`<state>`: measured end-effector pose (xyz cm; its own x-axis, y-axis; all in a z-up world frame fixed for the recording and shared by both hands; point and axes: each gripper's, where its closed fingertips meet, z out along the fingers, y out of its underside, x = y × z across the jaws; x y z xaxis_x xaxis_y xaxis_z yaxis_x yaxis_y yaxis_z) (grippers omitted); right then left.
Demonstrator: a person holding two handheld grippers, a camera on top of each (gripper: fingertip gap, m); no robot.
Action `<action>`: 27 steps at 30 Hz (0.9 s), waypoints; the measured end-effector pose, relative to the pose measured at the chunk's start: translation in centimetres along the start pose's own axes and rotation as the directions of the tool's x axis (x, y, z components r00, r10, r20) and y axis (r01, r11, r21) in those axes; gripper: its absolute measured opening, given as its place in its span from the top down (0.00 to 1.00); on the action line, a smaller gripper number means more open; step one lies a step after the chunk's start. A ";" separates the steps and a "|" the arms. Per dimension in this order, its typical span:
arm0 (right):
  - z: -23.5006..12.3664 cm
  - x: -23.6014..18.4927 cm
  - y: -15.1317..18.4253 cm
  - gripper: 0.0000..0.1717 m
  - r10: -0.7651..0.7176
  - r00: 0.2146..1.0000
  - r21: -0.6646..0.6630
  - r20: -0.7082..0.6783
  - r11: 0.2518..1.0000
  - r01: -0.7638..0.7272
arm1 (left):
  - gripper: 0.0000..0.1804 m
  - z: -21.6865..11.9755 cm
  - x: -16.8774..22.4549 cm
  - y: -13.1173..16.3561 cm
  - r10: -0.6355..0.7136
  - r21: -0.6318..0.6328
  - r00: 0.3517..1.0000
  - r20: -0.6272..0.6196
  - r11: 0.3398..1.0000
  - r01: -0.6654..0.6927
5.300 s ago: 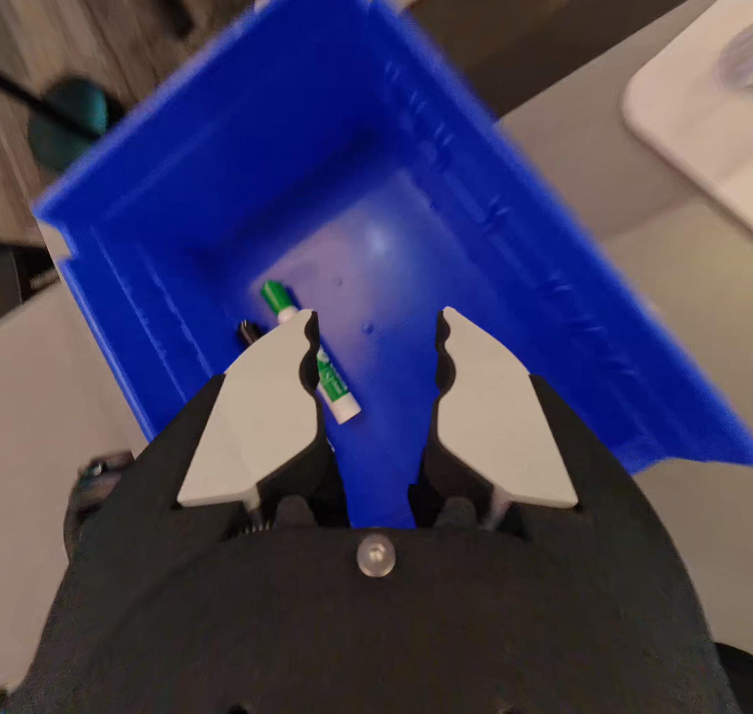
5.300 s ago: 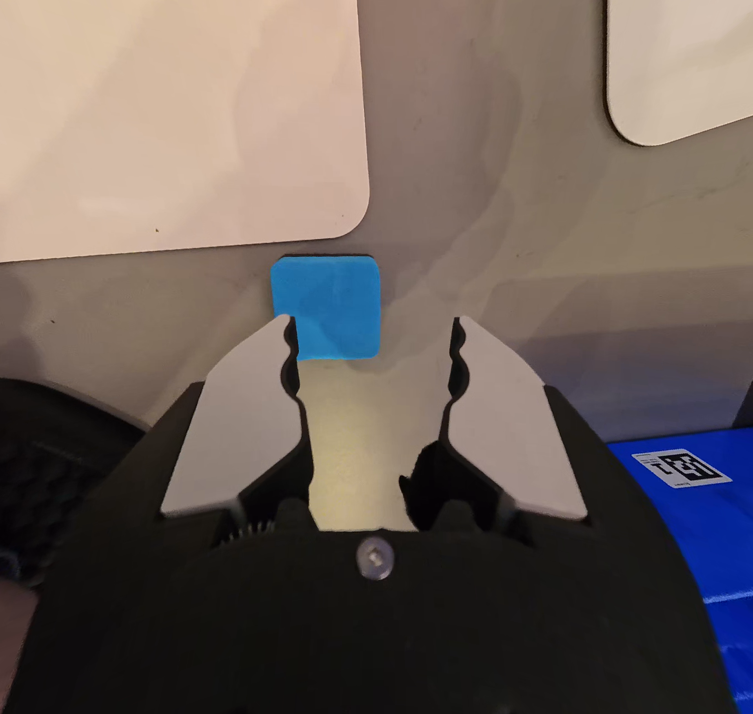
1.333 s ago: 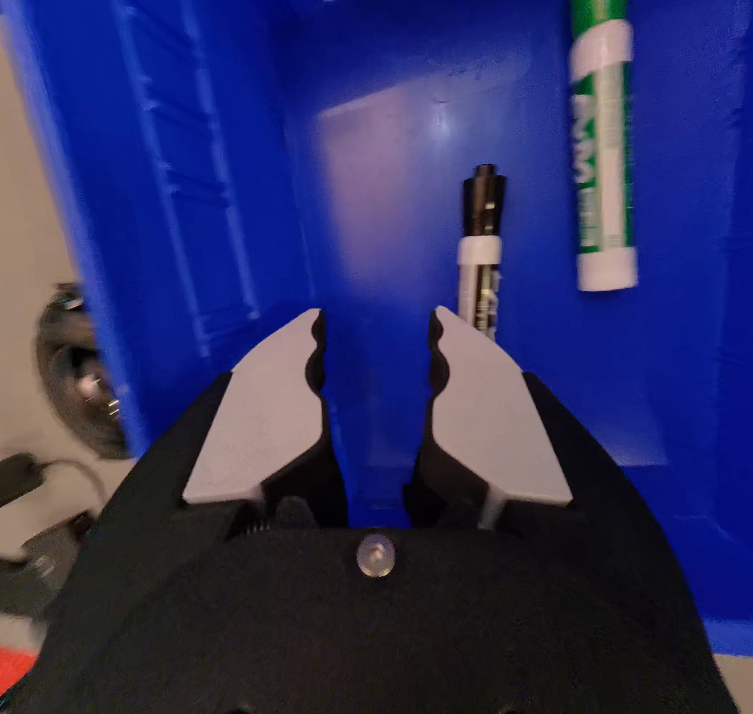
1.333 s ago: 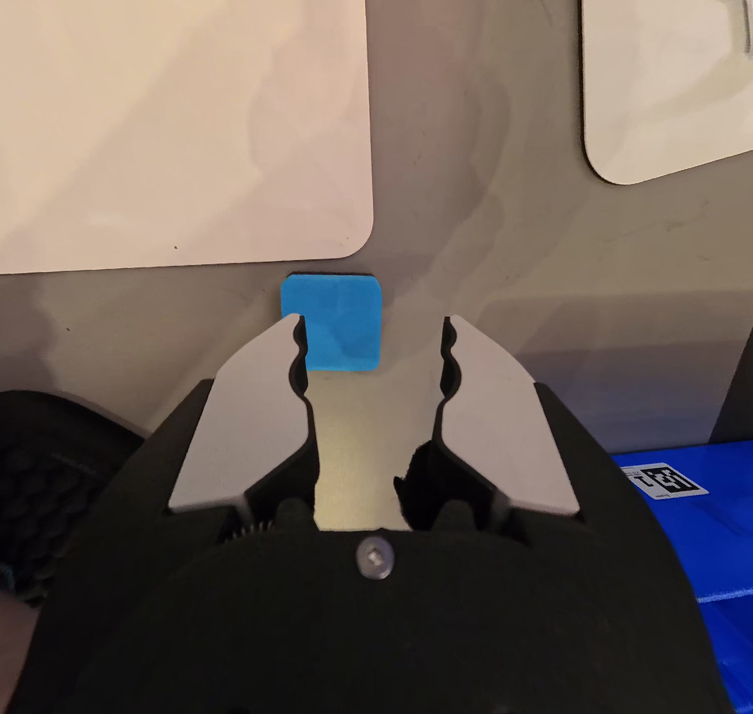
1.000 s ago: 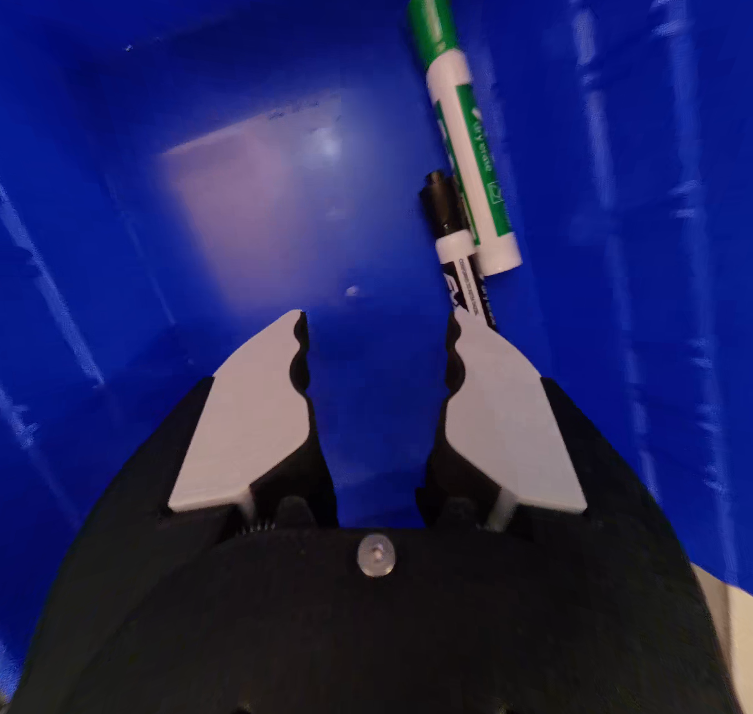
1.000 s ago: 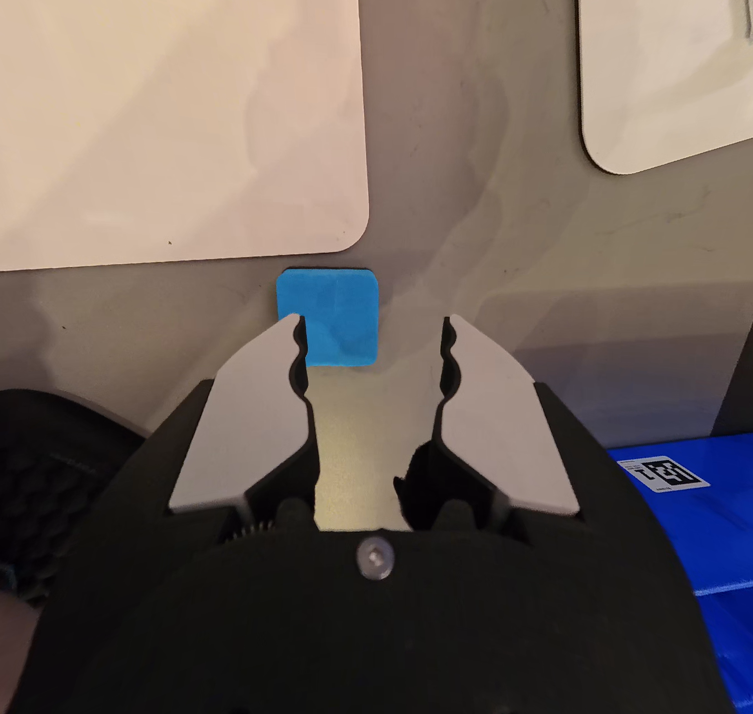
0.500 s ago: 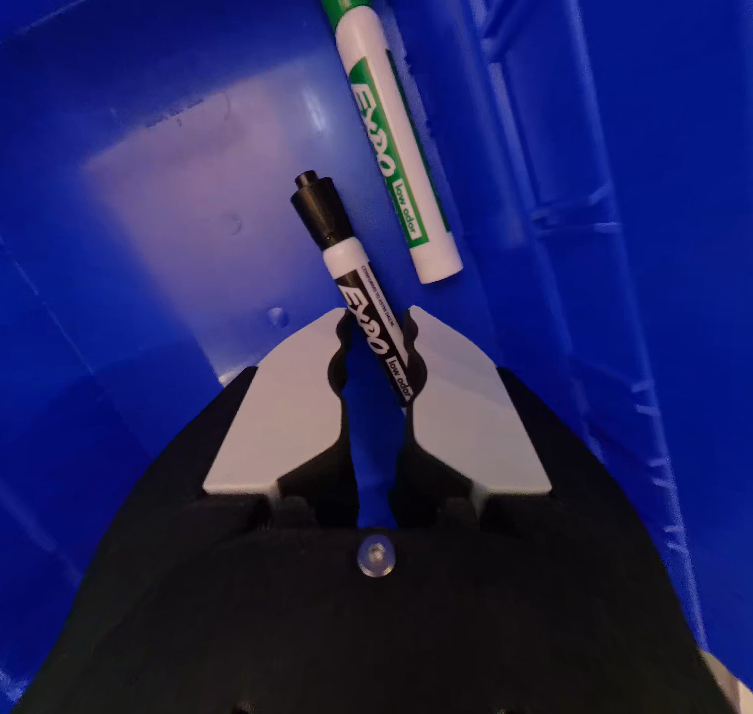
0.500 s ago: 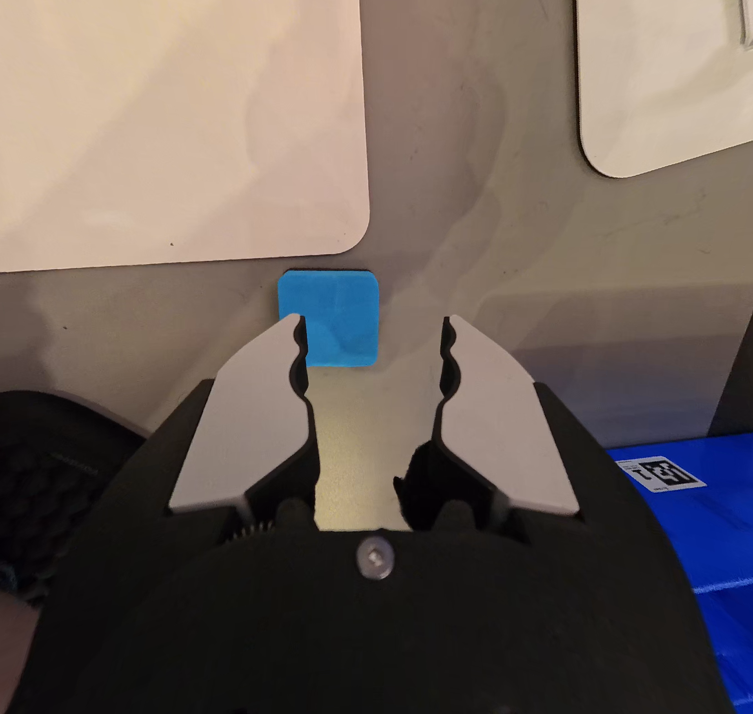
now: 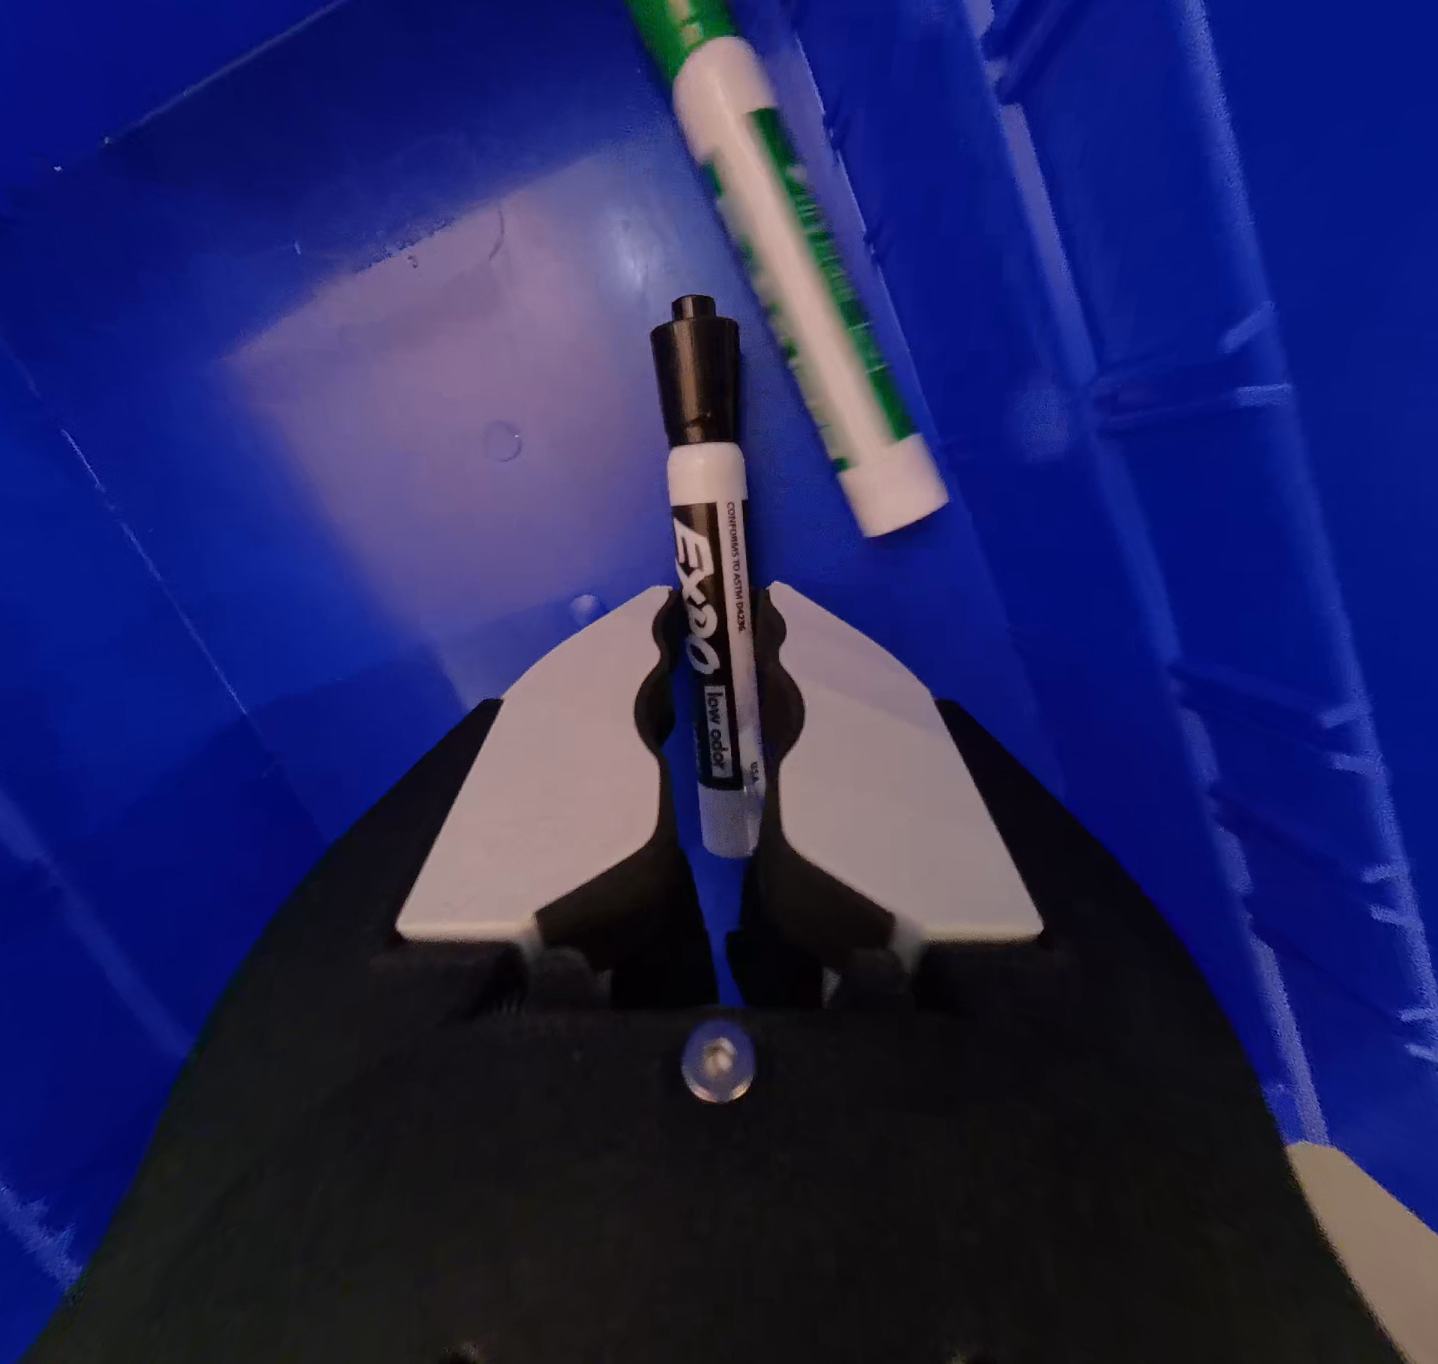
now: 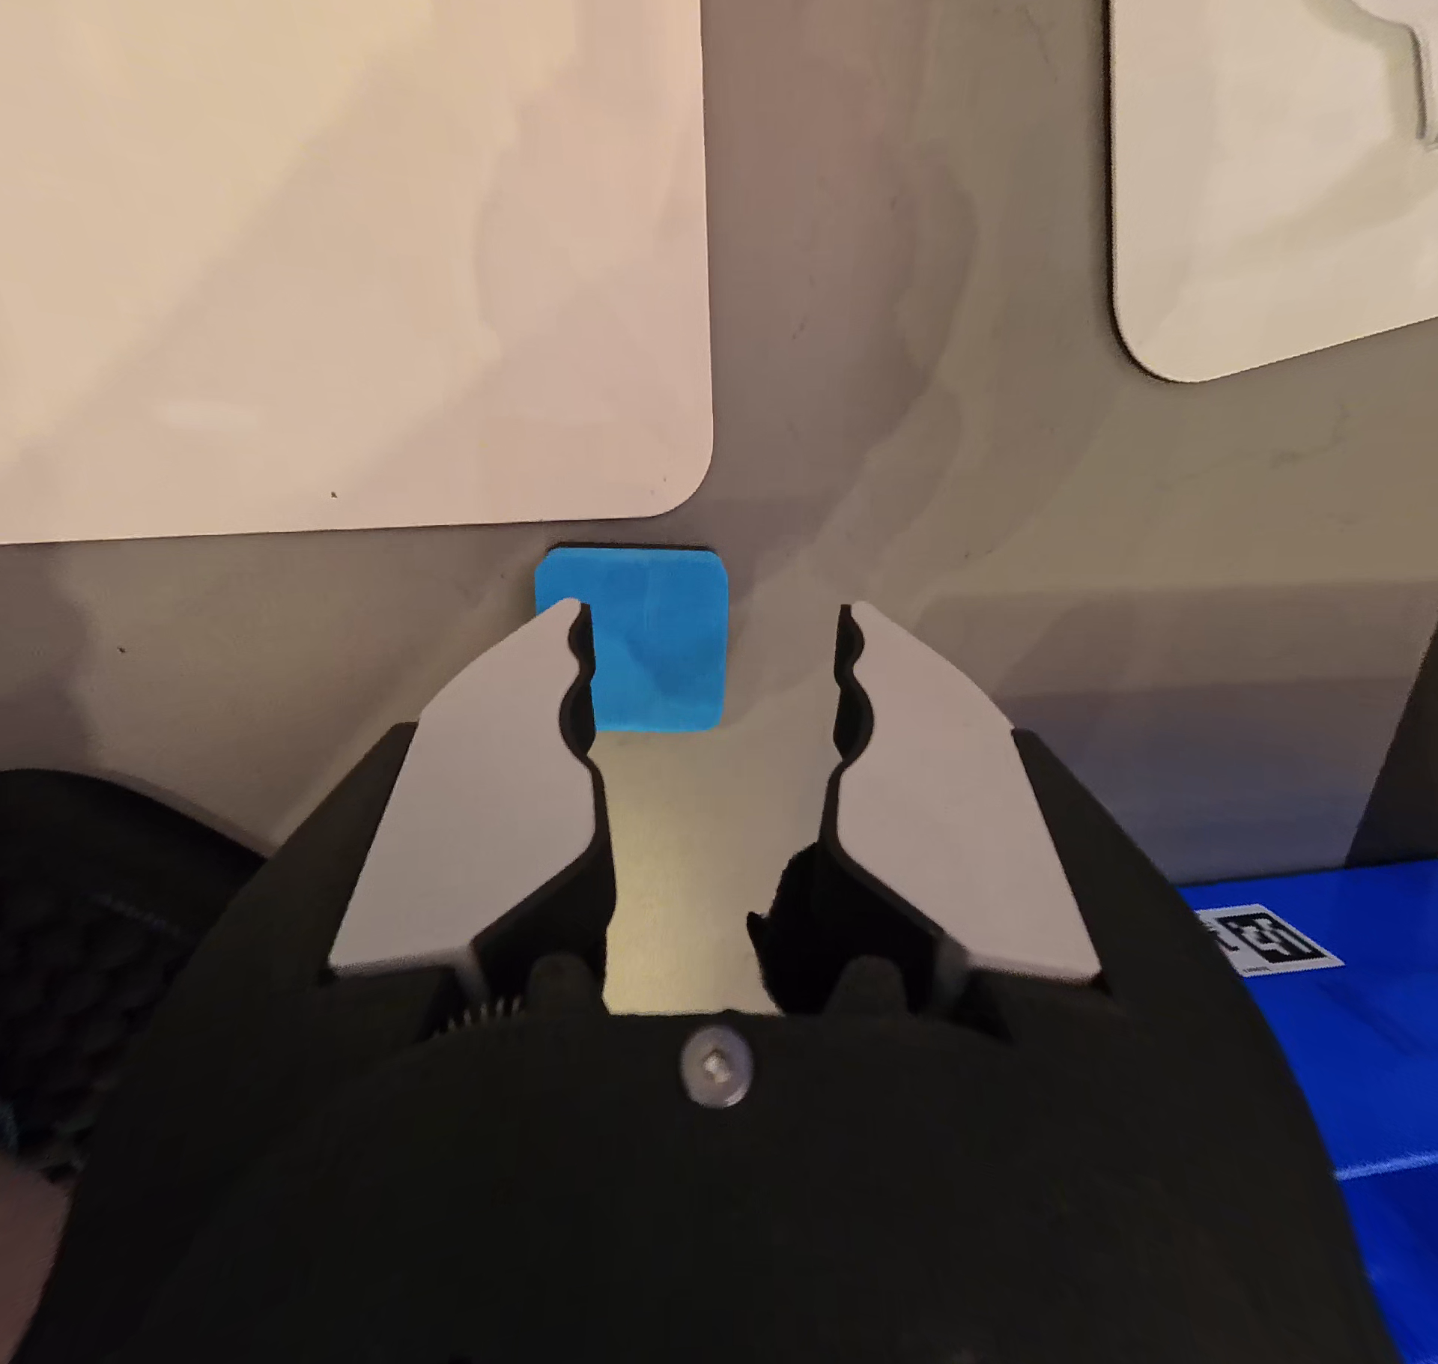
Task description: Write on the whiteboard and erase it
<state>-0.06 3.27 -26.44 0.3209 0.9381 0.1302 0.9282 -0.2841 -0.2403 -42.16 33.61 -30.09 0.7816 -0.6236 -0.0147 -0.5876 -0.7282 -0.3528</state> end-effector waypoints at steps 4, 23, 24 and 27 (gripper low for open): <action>-0.5 0.4 -0.2 0.66 -0.002 1.000 0.018 -0.031 1.000 0.002 | 0.90 -0.7 -0.6 -0.9 -0.038 0.083 0.999 -0.030 0.996 0.041; -16.2 3.9 -14.5 0.63 0.231 0.764 0.648 -0.603 0.700 0.300 | 0.89 -28.8 20.2 -11.1 0.486 0.891 0.766 -0.421 0.379 0.250; -17.0 3.5 -15.4 0.63 0.269 0.750 0.688 -0.604 0.652 0.320 | 0.89 -29.3 22.1 -11.1 0.510 0.886 0.733 -0.451 0.357 0.296; -18.1 2.7 -17.6 0.63 0.363 0.680 0.727 -0.637 0.577 0.373 | 0.89 -30.4 27.1 -10.7 0.576 0.833 0.606 -0.549 0.311 0.458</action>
<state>-12.07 7.24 -4.49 0.6753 0.4084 0.6141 0.5180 0.3301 -0.7891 -21.07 15.89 1.72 0.0198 -0.9534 0.3012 0.3497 -0.2756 -0.8954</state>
